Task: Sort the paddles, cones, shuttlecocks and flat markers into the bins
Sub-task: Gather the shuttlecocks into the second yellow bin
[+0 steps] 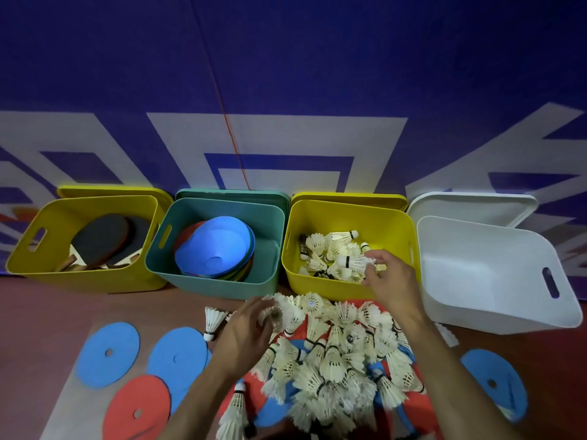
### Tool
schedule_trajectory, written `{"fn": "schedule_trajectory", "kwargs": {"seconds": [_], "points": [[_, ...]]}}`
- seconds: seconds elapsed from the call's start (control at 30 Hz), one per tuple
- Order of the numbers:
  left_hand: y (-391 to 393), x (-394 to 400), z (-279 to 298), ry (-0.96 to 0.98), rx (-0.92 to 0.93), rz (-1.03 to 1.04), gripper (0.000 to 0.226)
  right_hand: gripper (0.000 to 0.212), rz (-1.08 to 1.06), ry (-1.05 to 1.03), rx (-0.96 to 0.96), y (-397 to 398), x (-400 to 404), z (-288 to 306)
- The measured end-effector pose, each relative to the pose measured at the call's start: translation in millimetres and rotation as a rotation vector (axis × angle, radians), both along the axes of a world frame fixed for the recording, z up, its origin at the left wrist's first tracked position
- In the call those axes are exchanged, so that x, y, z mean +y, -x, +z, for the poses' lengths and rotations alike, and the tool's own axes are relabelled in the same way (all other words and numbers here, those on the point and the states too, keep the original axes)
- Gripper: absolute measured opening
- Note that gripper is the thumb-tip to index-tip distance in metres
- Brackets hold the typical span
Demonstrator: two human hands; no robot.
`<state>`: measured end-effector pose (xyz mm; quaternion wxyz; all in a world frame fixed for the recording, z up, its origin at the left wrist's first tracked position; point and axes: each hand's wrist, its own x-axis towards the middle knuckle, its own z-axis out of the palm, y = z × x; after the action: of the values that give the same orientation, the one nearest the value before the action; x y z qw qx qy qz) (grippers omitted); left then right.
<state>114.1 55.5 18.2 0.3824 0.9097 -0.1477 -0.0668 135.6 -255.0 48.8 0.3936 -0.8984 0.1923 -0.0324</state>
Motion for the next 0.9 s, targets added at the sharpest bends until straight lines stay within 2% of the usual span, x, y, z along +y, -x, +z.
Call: {"fn": "schedule_trajectory", "kwargs": {"seconds": [0.1, 0.23, 0.33, 0.4, 0.5, 0.67, 0.77, 0.9], "points": [[-19, -10, 27, 0.032, -0.032, -0.018, 0.026, 0.029, -0.003, 0.011, 0.074, -26, -9, -21], [-48, -27, 50, 0.013, -0.082, -0.068, 0.029, 0.035, 0.044, -0.051, 0.314, -57, -11, -50], [-68, -43, 59, -0.027, -0.056, -0.065, 0.029, 0.038, 0.113, -0.013, 0.493, -68, -8, -64], [-80, -56, 64, -0.040, -0.017, -0.084, 0.030, 0.044, 0.154, 0.028, 0.544, -68, -9, -67], [-102, -80, 64, -0.072, 0.025, -0.127, 0.035, 0.046, 0.144, -0.016, 0.469, -61, -14, -65], [-149, -128, 30, -0.163, 0.135, -0.163, 0.040, 0.031, 0.094, -0.174, 0.225, -26, -23, -46], [-165, -151, 5, -0.210, 0.275, -0.167, 0.041, 0.028, 0.063, -0.206, 0.100, 0, -27, -31], [-170, -156, -21, -0.274, 0.460, -0.132, 0.042, 0.029, 0.000, -0.252, 0.037, 33, -33, -24]]}}
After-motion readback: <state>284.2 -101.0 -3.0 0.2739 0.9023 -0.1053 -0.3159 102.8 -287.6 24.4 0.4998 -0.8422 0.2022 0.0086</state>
